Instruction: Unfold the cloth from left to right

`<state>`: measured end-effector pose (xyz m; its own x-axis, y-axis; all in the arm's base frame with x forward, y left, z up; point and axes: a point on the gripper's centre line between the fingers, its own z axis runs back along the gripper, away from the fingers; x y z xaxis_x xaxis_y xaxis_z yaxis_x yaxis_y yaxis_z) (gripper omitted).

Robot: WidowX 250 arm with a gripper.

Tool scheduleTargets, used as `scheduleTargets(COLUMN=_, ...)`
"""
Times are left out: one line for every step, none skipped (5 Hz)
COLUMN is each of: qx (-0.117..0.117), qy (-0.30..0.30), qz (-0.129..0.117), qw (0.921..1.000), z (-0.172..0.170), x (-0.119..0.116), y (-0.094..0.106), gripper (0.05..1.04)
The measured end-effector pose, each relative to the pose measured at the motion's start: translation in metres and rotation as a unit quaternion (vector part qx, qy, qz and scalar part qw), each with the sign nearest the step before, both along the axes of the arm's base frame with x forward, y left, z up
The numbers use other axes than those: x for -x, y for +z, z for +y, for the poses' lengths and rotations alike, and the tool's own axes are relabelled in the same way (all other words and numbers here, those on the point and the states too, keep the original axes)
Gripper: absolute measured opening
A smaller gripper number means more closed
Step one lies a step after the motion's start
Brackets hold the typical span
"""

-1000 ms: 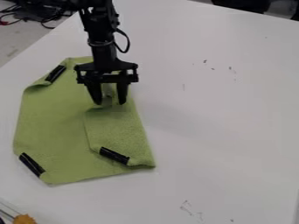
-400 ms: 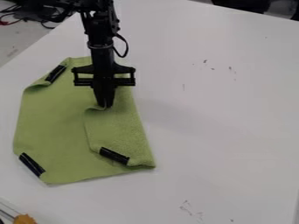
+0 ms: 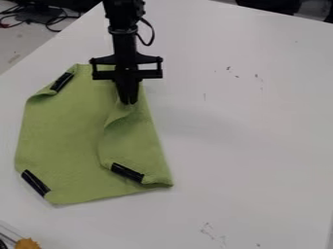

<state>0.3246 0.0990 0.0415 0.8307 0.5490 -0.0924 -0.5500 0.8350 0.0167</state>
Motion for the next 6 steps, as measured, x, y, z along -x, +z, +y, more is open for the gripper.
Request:
scheduleTargets(qx=0.02, qy=0.026, qz=-0.02, qw=0.9993, z=-0.016, x=-0.024, y=0.016, gripper=0.063)
scheduleTargets(qx=0.038, qy=0.032, qz=-0.005, qw=0.9988, z=-0.034, x=-0.044, y=0.008, gripper=0.062)
scheduleTargets(qx=0.051, qy=0.046, qz=-0.003, qw=0.9976, z=-0.051, x=-0.057, y=0.001, gripper=0.062)
scheduleTargets(qx=0.065, qy=0.038, qz=0.015, qw=0.997, z=-0.073, x=-0.069, y=-0.012, gripper=0.064)
scheduleTargets(qx=0.087, qy=0.049, qz=0.017, qw=0.9948, z=-0.083, x=-0.084, y=-0.019, gripper=0.064)
scheduleTargets(qx=0.101, qy=0.067, qz=0.006, qw=0.9926, z=-0.085, x=-0.098, y=-0.023, gripper=0.062)
